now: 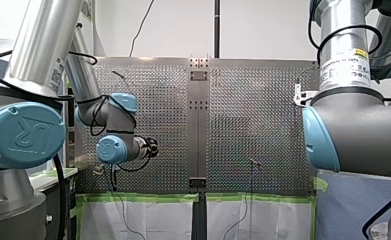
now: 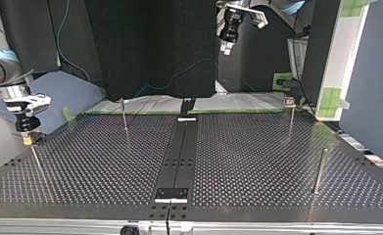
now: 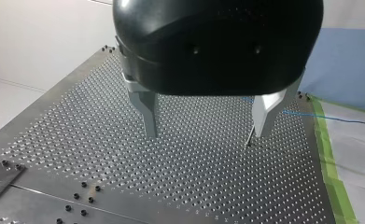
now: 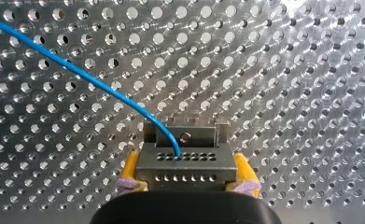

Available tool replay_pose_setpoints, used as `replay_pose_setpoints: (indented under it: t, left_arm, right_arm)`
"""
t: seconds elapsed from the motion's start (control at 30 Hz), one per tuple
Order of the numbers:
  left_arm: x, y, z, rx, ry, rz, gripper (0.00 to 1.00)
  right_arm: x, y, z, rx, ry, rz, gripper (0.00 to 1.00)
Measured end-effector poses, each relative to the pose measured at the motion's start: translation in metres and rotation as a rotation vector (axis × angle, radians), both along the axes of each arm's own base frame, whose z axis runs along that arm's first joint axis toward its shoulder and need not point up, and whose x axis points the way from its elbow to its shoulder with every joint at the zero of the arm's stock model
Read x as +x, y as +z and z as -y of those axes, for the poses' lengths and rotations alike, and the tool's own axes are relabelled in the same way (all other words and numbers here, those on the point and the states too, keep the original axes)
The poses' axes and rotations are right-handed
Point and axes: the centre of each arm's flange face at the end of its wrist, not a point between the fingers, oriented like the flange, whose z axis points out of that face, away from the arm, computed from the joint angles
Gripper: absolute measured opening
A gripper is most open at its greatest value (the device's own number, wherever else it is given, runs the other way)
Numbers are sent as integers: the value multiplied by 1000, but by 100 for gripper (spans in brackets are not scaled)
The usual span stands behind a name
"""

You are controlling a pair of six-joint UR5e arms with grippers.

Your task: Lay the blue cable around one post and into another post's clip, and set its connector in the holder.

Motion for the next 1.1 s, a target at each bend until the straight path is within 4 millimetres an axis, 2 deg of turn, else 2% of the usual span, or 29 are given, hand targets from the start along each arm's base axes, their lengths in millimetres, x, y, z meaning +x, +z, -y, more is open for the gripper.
replay_pose_setpoints:
  t: [0.03,0.07,0.1,0.17,0.2,0.97,1.0,1.03,1.07,1.1]
  left_arm:
    - [0,0,0,0,1,0,100]
    - [0,0,0,0,1,0,100]
    - [0,0,0,0,1,0,100]
    - [0,0,0,0,1,0,100]
    - [0,0,0,0,2,0,100]
    - [1,0,-1,0,4,0,100]
    - [1,0,-1,0,4,0,100]
    - [1,0,-1,0,4,0,100]
    - [1,0,-1,0,5,0,100]
    - [1,0,-1,0,5,0,100]
  right_arm:
    - [0,0,0,0,0,0,85]
    - [0,0,0,0,0,0,85]
    - [0,0,0,-1,0,0,91]
    - [0,0,0,0,0,0,94]
    - [0,0,0,0,0,0,99]
    - [0,0,0,0,0,0,99]
    - [0,0,0,0,0,0,94]
    - [0,0,0,0,0,0,55]
    - [0,0,0,0,0,0,55]
    - [0,0,0,0,0,0,28]
